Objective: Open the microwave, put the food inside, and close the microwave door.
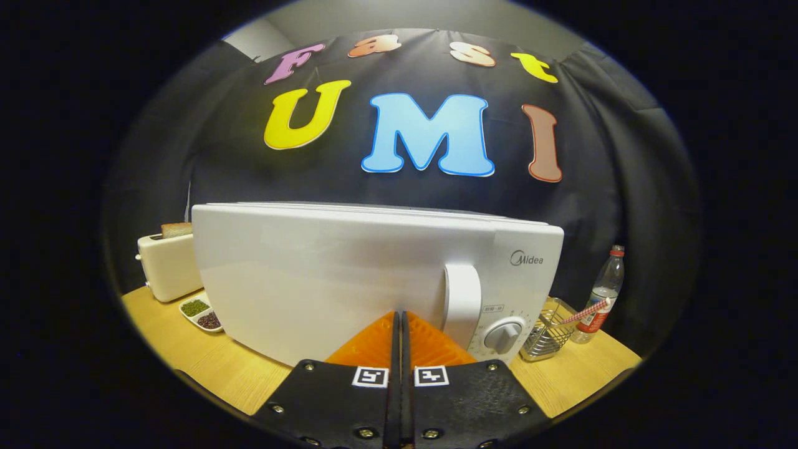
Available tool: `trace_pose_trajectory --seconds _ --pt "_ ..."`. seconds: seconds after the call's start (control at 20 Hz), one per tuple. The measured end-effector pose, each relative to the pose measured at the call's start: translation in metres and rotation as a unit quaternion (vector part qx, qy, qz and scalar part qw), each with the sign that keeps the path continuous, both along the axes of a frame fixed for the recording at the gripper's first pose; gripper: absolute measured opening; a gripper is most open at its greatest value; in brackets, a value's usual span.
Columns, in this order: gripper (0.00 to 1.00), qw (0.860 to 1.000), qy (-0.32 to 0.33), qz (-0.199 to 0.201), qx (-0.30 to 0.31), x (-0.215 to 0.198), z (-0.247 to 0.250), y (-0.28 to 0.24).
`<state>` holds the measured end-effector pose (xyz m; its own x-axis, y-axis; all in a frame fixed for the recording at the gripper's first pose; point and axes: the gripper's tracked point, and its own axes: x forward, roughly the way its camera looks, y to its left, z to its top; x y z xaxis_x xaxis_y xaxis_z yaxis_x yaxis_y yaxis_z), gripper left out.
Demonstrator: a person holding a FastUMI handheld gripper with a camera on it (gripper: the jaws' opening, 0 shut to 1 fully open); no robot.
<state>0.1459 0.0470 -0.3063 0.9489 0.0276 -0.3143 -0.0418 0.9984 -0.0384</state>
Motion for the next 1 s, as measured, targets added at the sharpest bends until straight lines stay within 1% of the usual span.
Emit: trace_pose_trajectory --seconds 0.05,0.1,0.2,0.3,0.45,0.6,0.75,0.85,1.0 --pt "0.01 1.0 -0.014 -0.007 0.021 -0.004 0.009 0.002" --pt "0.02 1.0 -0.001 -0.009 0.016 -0.001 0.004 0.002" --pt "0.02 1.0 0.001 -0.001 0.0 -0.004 0.007 0.002" --pt "0.02 1.0 0.006 0.013 0.012 -0.018 0.022 0.006" --pt "0.02 0.999 -0.031 0.033 0.015 -0.05 0.074 0.01" --pt "0.02 0.996 -0.043 0.077 0.031 -0.086 0.116 0.023" --pt "0.02 0.993 -0.056 0.103 0.034 -0.111 0.155 0.025" --pt "0.02 0.991 -0.07 0.105 0.04 -0.122 0.18 0.021" --pt "0.02 0.991 -0.071 0.103 0.038 -0.131 0.207 0.016"
